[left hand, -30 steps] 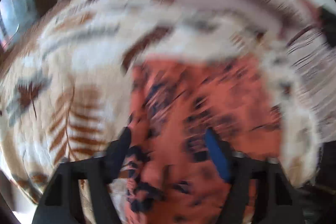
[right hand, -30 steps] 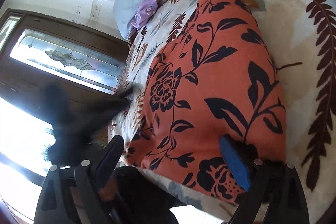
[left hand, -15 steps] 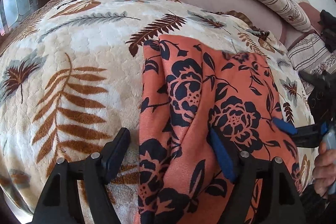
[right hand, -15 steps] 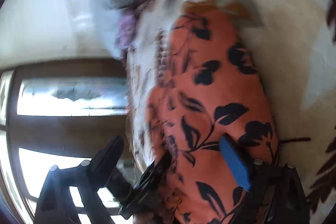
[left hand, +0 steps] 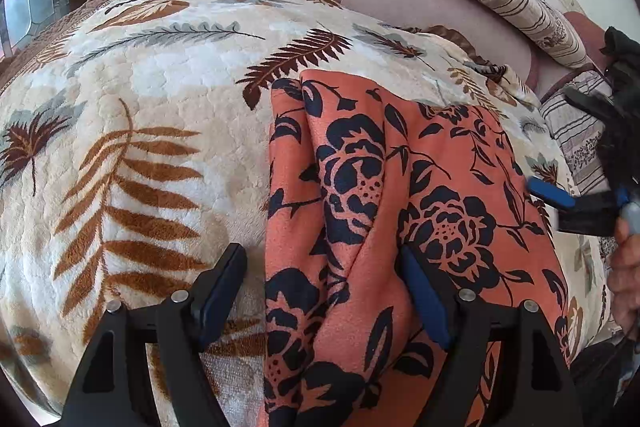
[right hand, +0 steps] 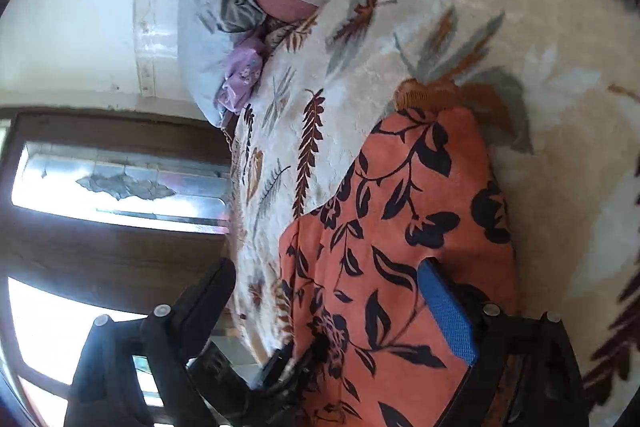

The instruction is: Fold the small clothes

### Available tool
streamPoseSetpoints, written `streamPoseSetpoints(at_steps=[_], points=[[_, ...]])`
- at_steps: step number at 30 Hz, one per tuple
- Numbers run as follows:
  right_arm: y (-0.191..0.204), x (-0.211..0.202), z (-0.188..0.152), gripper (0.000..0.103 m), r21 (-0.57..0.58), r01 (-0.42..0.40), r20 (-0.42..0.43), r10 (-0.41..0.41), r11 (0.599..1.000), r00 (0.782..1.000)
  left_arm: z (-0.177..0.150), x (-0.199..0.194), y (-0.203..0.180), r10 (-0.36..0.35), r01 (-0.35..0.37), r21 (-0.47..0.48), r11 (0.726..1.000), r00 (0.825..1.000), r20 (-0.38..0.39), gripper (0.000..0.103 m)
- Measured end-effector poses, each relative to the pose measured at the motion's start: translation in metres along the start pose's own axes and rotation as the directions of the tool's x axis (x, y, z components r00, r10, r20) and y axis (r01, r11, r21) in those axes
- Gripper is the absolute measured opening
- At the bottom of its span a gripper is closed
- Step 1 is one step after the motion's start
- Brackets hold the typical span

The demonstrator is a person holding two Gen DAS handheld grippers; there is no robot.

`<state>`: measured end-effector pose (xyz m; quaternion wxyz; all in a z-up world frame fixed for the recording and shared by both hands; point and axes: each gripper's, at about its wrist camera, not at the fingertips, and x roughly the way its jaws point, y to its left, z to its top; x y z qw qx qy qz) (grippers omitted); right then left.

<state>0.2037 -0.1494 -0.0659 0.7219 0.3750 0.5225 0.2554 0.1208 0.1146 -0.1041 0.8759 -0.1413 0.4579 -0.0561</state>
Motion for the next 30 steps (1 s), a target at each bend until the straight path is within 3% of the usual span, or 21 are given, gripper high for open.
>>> streamPoseSetpoints(at_steps=[2, 4, 6, 8, 9, 10, 11, 14, 16, 18, 20, 21, 22, 23, 24, 25, 27, 30], points=[[0.000, -0.023, -0.012, 0.094, -0.051, 0.073, 0.015, -0.072, 0.996, 0.997, 0.000, 0.000, 0.000, -0.003, 0.003, -0.004, 1.000, 1.000, -0.001, 0.080], [-0.018, -0.038, -0.029, 0.094, -0.026, 0.144, 0.009, -0.144, 0.989, 0.990, 0.000, 0.000, -0.001, -0.002, 0.002, -0.008, 1.000, 1.000, -0.002, 0.080], [-0.041, -0.050, -0.045, 0.092, 0.006, 0.150, -0.020, -0.150, 0.989, 0.988, 0.001, 0.000, 0.000, -0.003, 0.003, -0.009, 1.000, 1.000, -0.002, 0.080], [-0.048, -0.045, -0.065, 0.082, -0.001, 0.137, -0.065, -0.137, 0.991, 0.988, 0.001, 0.000, 0.001, -0.005, 0.005, -0.009, 1.000, 1.000, -0.001, 0.080], [-0.049, -0.037, -0.074, 0.072, -0.020, 0.147, -0.093, -0.148, 0.989, 0.985, 0.000, 0.000, 0.001, -0.005, 0.005, -0.010, 1.000, 1.000, 0.001, 0.080], [-0.049, -0.028, -0.083, 0.062, -0.049, 0.185, -0.115, -0.189, 0.982, 0.975, 0.000, 0.000, 0.001, -0.005, 0.005, -0.009, 1.000, 1.000, 0.002, 0.080], [-0.051, -0.025, -0.091, 0.059, -0.079, 0.213, -0.125, -0.221, 0.974, 0.967, -0.001, 0.000, 0.001, -0.004, 0.004, -0.007, 1.000, 1.000, 0.004, 0.081], [-0.040, -0.030, -0.095, 0.044, -0.120, 0.263, -0.081, -0.273, 0.957, 0.959, -0.002, -0.001, 0.000, 0.003, -0.003, -0.006, 1.000, 1.000, 0.015, 0.081], [-0.006, -0.034, -0.103, 0.038, -0.259, 0.370, -0.011, -0.386, 0.892, 0.922, -0.003, -0.005, 0.000, 0.010, -0.010, -0.015, 1.000, 1.000, 0.023, 0.080], [0.015, -0.037, -0.114, 0.038, -0.349, 0.427, 0.047, -0.440, 0.834, 0.897, -0.003, -0.023, -0.002, 0.013, -0.011, -0.023, 1.000, 0.997, 0.073, 0.077], [0.001, -0.023, -0.114, 0.038, -0.351, 0.476, 0.037, -0.495, 0.807, 0.868, -0.005, -0.042, -0.007, -0.003, 0.002, 0.006, 1.000, 0.986, 0.165, 0.077], [-0.013, -0.017, -0.114, 0.046, -0.337, 0.492, 0.025, -0.514, 0.803, 0.857, -0.006, -0.044, -0.013, 0.008, -0.016, 0.041, 0.999, 0.983, 0.184, 0.077], [-0.023, -0.021, -0.113, 0.054, -0.297, 0.467, 0.042, -0.478, 0.833, 0.878, -0.009, -0.036, -0.018, 0.047, -0.060, 0.079, 0.995, 0.987, 0.156, 0.077], [-0.028, -0.027, -0.111, 0.059, -0.265, 0.436, 0.041, -0.441, 0.860, 0.896, -0.013, -0.017, -0.021, 0.110, -0.119, 0.127, 0.985, 0.991, 0.075, 0.079], [-0.032, -0.033, -0.110, 0.064, -0.232, 0.402, 0.025, -0.408, 0.886, 0.913, -0.017, -0.005, -0.016, 0.090, -0.093, 0.113, 0.989, 0.995, 0.031, 0.080], [-0.034, -0.038, -0.107, 0.066, -0.209, 0.360, 0.000, -0.368, 0.909, 0.930, -0.013, -0.007, -0.007, 0.048, -0.048, 0.032, 0.998, 0.999, 0.026, 0.080], [-0.036, -0.052, -0.098, 0.066, -0.175, 0.274, 0.007, -0.277, 0.946, 0.961, -0.009, -0.009, -0.003, 0.033, -0.034, 0.034, 0.999, 0.999, 0.016, 0.080], [-0.050, -0.064, -0.075, 0.071, -0.074, 0.194, 0.058, -0.190, 0.978, 0.980, -0.010, -0.008, -0.005, 0.043, -0.043, 0.040, 0.998, 0.999, 0.021, 0.081]])
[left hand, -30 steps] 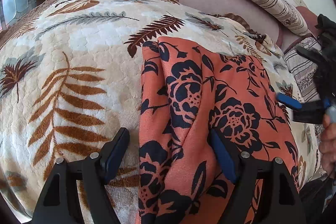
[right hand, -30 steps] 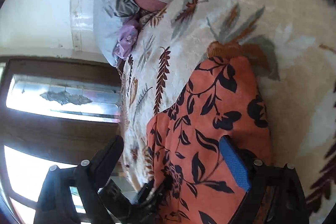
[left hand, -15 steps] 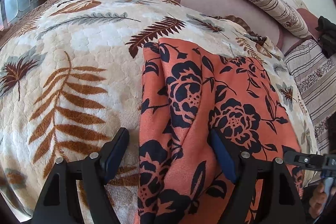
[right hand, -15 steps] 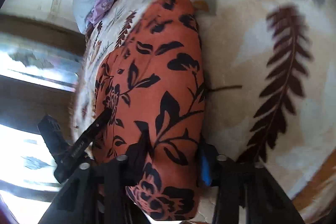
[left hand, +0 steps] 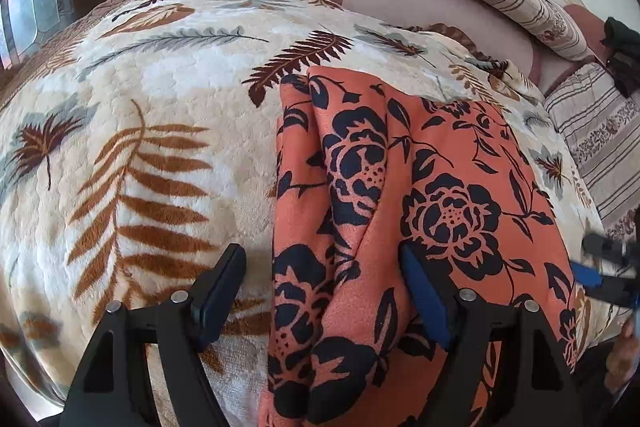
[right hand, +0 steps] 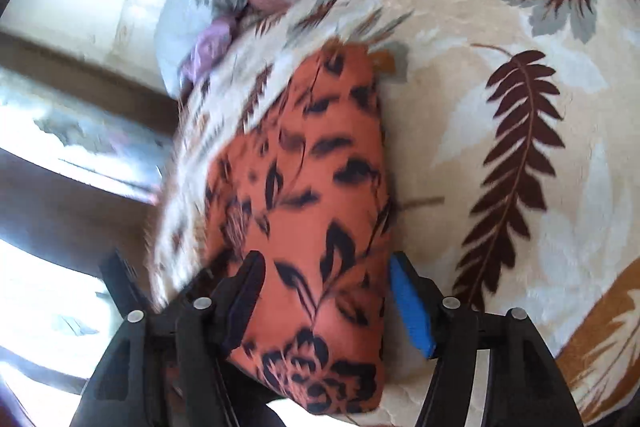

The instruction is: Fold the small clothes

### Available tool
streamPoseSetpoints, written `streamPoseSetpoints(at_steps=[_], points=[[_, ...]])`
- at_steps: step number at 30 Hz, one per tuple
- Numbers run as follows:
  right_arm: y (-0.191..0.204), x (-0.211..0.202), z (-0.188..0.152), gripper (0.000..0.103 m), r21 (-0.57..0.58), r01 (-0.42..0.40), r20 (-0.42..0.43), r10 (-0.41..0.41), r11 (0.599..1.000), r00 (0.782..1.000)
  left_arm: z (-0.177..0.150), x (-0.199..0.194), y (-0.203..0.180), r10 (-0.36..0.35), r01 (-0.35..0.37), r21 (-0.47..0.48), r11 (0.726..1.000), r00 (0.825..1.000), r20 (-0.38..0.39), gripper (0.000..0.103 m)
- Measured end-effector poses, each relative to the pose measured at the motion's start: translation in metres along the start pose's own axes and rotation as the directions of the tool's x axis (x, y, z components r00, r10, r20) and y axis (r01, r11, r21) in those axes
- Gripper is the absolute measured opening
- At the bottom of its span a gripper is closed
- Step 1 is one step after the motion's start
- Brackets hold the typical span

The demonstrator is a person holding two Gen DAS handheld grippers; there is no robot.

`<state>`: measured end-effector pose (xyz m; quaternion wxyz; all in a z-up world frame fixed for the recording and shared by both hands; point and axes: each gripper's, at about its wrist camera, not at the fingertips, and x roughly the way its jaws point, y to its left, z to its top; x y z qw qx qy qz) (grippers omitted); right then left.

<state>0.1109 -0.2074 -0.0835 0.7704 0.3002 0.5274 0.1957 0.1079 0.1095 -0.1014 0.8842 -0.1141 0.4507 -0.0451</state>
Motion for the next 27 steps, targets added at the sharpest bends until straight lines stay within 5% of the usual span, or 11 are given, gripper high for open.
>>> streamPoseSetpoints(at_steps=[3, 4, 6, 9, 11, 14, 16, 21, 23, 24, 27], points=[[-0.019, 0.033, 0.022, 0.070, 0.113, -0.027, -0.080, 0.036, 0.993, 0.996, 0.002, -0.001, 0.004, -0.018, 0.018, -0.014, 1.000, 1.000, -0.005, 0.081], [-0.020, 0.043, 0.024, 0.054, 0.108, -0.006, -0.105, 0.017, 0.994, 0.994, 0.001, 0.000, 0.004, -0.021, 0.021, -0.013, 1.000, 1.000, -0.006, 0.081], [0.011, 0.045, 0.023, 0.041, -0.046, 0.100, -0.087, -0.104, 0.994, 0.991, 0.002, 0.002, 0.003, -0.021, 0.021, -0.012, 1.000, 1.000, -0.004, 0.081], [0.069, 0.033, 0.005, 0.036, -0.351, 0.337, 0.053, -0.341, 0.873, 0.939, 0.001, 0.005, 0.004, -0.025, 0.025, -0.013, 1.000, 1.000, -0.006, 0.081], [0.069, 0.041, 0.002, 0.036, -0.402, 0.391, 0.066, -0.400, 0.828, 0.914, 0.002, 0.005, 0.003, -0.022, 0.022, -0.010, 1.000, 1.000, -0.008, 0.082], [0.032, 0.039, 0.017, 0.067, -0.203, 0.307, 0.012, -0.312, 0.930, 0.950, 0.003, 0.005, 0.002, -0.021, 0.021, -0.011, 1.000, 1.000, -0.005, 0.082], [0.019, 0.028, 0.028, 0.068, -0.098, 0.151, -0.021, -0.154, 0.984, 0.988, 0.002, 0.006, 0.003, -0.025, 0.025, -0.015, 1.000, 1.000, -0.005, 0.082], [0.002, 0.026, 0.073, 0.087, 0.034, 0.018, 0.042, -0.019, 0.999, 0.999, 0.003, 0.007, 0.003, -0.022, 0.022, -0.011, 1.000, 1.000, -0.003, 0.083], [-0.011, 0.056, 0.087, 0.070, 0.101, 0.091, -0.065, -0.084, 0.991, 0.994, 0.003, 0.008, 0.003, -0.024, 0.024, -0.012, 1.000, 1.000, -0.002, 0.083], [-0.004, 0.060, 0.086, 0.042, 0.031, 0.118, -0.075, -0.115, 0.993, 0.991, 0.003, 0.008, 0.003, -0.023, 0.023, -0.013, 1.000, 1.000, -0.002, 0.083], [0.054, 0.049, 0.071, 0.040, -0.239, 0.307, 0.056, -0.302, 0.921, 0.952, 0.002, 0.007, 0.005, -0.027, 0.027, -0.015, 1.000, 1.000, 0.004, 0.083]])
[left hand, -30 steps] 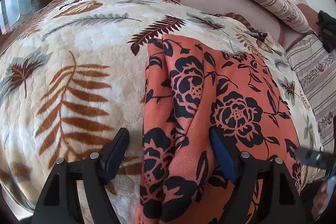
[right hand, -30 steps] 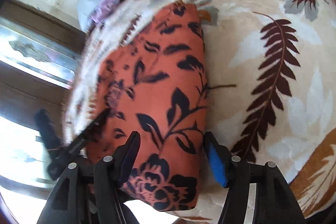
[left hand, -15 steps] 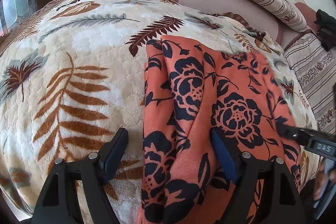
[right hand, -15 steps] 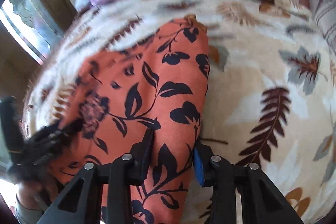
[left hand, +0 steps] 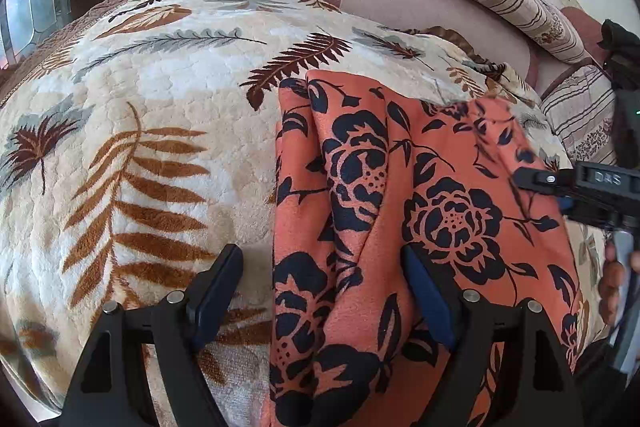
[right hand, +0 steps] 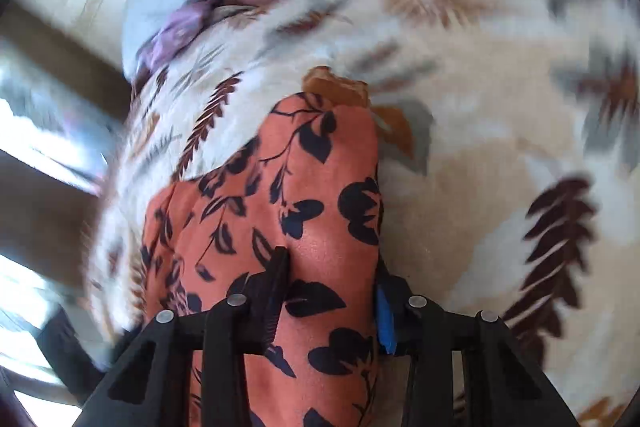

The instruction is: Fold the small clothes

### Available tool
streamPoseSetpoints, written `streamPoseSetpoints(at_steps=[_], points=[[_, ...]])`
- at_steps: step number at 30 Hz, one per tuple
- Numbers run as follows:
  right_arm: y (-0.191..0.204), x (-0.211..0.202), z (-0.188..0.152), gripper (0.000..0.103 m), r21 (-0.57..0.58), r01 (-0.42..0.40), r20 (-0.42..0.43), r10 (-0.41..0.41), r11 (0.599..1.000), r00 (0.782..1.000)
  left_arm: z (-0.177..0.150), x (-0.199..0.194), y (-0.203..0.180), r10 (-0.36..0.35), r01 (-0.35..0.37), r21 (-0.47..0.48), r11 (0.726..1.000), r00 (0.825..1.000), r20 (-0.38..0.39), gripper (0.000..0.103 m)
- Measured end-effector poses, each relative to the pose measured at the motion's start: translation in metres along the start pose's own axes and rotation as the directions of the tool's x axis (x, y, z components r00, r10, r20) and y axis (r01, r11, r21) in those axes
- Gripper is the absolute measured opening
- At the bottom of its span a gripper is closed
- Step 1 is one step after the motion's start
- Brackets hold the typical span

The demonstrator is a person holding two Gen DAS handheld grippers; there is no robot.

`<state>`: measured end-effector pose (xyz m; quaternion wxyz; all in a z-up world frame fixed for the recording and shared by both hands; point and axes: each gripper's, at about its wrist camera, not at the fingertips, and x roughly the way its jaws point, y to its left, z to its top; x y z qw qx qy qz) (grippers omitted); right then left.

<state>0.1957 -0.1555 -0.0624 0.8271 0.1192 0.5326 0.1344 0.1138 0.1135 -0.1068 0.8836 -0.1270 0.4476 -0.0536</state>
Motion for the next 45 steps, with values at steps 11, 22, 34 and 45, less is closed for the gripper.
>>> streamPoseSetpoints(at_steps=[11, 22, 34, 45], points=[[0.042, -0.060, -0.065, 0.073, -0.061, -0.148, 0.157, 0.156, 0.987, 0.975, -0.003, -0.006, 0.003, -0.020, 0.020, -0.037, 0.999, 1.000, 0.004, 0.083], [0.030, -0.018, -0.086, 0.080, -0.059, -0.250, 0.038, 0.252, 0.967, 0.967, -0.038, -0.033, 0.047, -0.203, 0.166, -0.267, 0.949, 0.972, -0.118, 0.054], [0.023, -0.021, -0.085, 0.081, -0.035, -0.312, 0.018, 0.313, 0.949, 0.950, 0.024, -0.054, 0.014, -0.184, 0.180, -0.125, 0.976, 0.983, -0.018, 0.091], [-0.031, -0.059, -0.054, 0.081, 0.118, -0.235, 0.141, 0.219, 0.965, 0.966, 0.025, 0.008, 0.027, -0.219, 0.203, -0.134, 0.970, 0.968, -0.124, 0.043]])
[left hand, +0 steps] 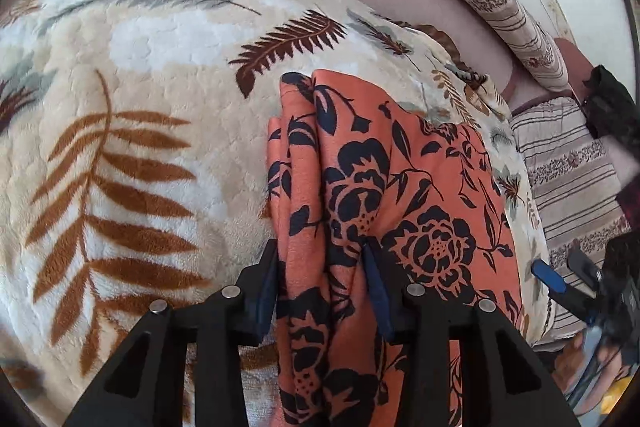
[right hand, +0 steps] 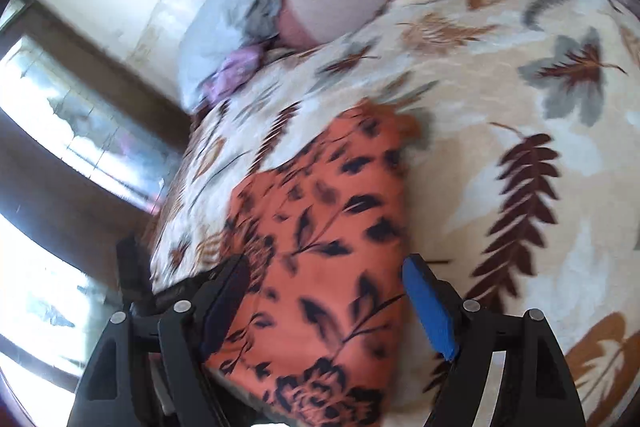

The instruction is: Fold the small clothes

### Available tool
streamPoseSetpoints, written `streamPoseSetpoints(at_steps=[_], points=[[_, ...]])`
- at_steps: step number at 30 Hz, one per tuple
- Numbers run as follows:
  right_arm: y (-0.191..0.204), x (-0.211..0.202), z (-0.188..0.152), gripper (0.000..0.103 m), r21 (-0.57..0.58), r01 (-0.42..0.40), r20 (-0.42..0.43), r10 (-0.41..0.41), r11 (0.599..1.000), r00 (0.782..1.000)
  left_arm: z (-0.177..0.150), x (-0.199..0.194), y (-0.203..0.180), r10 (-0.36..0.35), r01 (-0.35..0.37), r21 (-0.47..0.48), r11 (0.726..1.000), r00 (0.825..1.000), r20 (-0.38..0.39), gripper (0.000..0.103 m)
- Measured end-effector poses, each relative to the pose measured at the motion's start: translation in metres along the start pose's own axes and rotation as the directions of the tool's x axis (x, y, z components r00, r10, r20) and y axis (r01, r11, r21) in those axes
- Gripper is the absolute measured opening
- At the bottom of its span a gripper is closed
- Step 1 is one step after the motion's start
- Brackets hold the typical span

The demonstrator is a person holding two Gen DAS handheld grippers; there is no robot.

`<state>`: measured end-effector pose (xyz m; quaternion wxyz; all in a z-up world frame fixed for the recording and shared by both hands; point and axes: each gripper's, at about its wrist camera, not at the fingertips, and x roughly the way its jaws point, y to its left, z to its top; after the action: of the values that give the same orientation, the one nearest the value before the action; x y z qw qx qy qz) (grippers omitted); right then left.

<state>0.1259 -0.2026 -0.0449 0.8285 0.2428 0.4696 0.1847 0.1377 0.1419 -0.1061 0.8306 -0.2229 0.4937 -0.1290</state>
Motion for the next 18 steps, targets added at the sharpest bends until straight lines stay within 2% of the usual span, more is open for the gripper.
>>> streamPoseSetpoints(at_steps=[2, 4, 7, 9, 11, 12, 13, 14, 15, 16, 17, 18], points=[[-0.018, 0.010, 0.007, 0.081, 0.085, -0.005, -0.032, 0.008, 0.996, 0.999, 0.001, 0.003, 0.001, -0.017, 0.017, -0.019, 1.000, 1.000, -0.001, 0.043], [-0.025, 0.031, 0.007, 0.081, 0.122, -0.010, -0.101, 0.023, 0.993, 0.995, 0.002, 0.006, 0.003, -0.028, 0.028, -0.030, 0.999, 1.000, -0.002, 0.044], [-0.016, 0.071, -0.005, 0.083, 0.119, -0.051, -0.248, 0.079, 0.992, 0.965, 0.002, -0.002, 0.011, -0.037, 0.037, -0.033, 0.999, 0.999, -0.001, 0.049], [-0.003, 0.076, -0.010, 0.083, 0.053, -0.006, -0.233, 0.018, 0.999, 0.972, 0.003, -0.007, 0.010, -0.030, 0.030, -0.040, 0.999, 1.000, 0.002, 0.050], [0.002, 0.073, -0.011, 0.081, 0.043, 0.007, -0.226, 0.003, 0.999, 0.974, 0.000, -0.028, 0.001, -0.029, 0.029, -0.014, 0.999, 0.998, 0.054, 0.051], [0.004, 0.069, -0.010, 0.079, 0.036, -0.005, -0.218, 0.013, 0.999, 0.976, -0.004, -0.039, -0.006, -0.050, 0.048, 0.020, 0.999, 0.995, 0.089, 0.062], [0.004, 0.067, -0.010, 0.077, 0.026, -0.009, -0.215, 0.014, 1.000, 0.976, -0.009, -0.045, -0.011, -0.058, 0.054, 0.044, 0.998, 0.992, 0.110, 0.083], [0.002, 0.066, -0.010, 0.076, 0.026, -0.010, -0.215, 0.016, 1.000, 0.976, -0.015, -0.045, -0.013, -0.041, 0.035, 0.053, 0.998, 0.993, 0.113, 0.091], [-0.003, 0.066, -0.011, 0.076, 0.045, -0.014, -0.216, 0.023, 0.999, 0.976, -0.020, -0.036, -0.014, -0.008, 0.004, 0.056, 0.998, 0.997, 0.082, 0.094], [-0.011, 0.068, -0.011, 0.077, 0.081, -0.016, -0.213, 0.033, 0.997, 0.976, -0.023, -0.013, -0.012, 0.043, -0.042, 0.064, 0.997, 0.999, -0.014, 0.093], [-0.018, 0.071, -0.012, 0.077, 0.120, -0.033, -0.208, 0.057, 0.992, 0.976, -0.025, -0.001, -0.011, 0.073, -0.069, 0.076, 0.995, 0.996, -0.050, 0.093], [-0.020, 0.073, -0.011, 0.077, 0.134, -0.040, -0.202, 0.066, 0.990, 0.977, -0.023, -0.003, -0.016, 0.084, -0.082, 0.094, 0.992, 0.996, -0.019, 0.086]])
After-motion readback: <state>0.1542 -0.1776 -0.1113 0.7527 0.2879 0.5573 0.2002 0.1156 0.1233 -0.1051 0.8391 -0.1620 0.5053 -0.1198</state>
